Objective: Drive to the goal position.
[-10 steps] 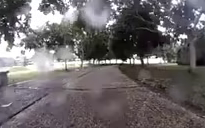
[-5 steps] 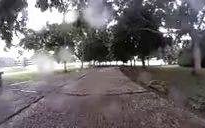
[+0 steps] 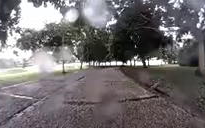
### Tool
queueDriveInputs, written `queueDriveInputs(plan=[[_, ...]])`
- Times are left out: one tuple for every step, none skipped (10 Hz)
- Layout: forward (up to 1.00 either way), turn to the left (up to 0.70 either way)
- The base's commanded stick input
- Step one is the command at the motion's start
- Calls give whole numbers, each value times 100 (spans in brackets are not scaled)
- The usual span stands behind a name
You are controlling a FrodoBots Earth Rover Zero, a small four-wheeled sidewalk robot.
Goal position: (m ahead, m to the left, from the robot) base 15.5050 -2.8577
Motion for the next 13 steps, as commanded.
queueDriveInputs(plan=[[70, 0], [70, 0], [70, 0], [70, 0], [70, 0], [70, 0], [70, 0], [70, 0], [70, 0], [70, 0], [70, 0], [70, 0], [70, 0]])
